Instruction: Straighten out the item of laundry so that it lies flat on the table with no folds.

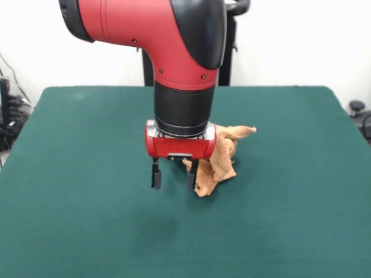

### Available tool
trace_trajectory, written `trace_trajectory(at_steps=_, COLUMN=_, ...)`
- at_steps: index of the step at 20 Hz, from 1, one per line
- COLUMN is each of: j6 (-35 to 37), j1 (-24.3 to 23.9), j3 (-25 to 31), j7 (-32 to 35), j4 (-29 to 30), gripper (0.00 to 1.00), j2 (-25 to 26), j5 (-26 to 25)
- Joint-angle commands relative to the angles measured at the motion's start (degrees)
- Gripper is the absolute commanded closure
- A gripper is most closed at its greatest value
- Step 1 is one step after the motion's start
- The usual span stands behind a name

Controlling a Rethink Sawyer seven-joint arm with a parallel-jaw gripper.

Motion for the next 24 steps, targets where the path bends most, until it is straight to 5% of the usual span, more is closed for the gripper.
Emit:
trace_trajectory(at_steps=1, j6=0.03, j1=3.56, j3=5.25, j7=5.04, j4=5.84, gripper=0.0, j2=-1.47, j5=-0.62)
trace_trajectory(at_steps=10, j6=-1.36, j1=6.1, j3=5.8, j7=10.54, j4=12.99, gripper=0.0, j2=-5.46, j5=2.41)
trace_trajectory(at_steps=24, j6=-5.23, j1=5.82, j3=6.49, j7=10.03, j4=13.42, gripper=0.0, j2=-3.34, j5=4.1)
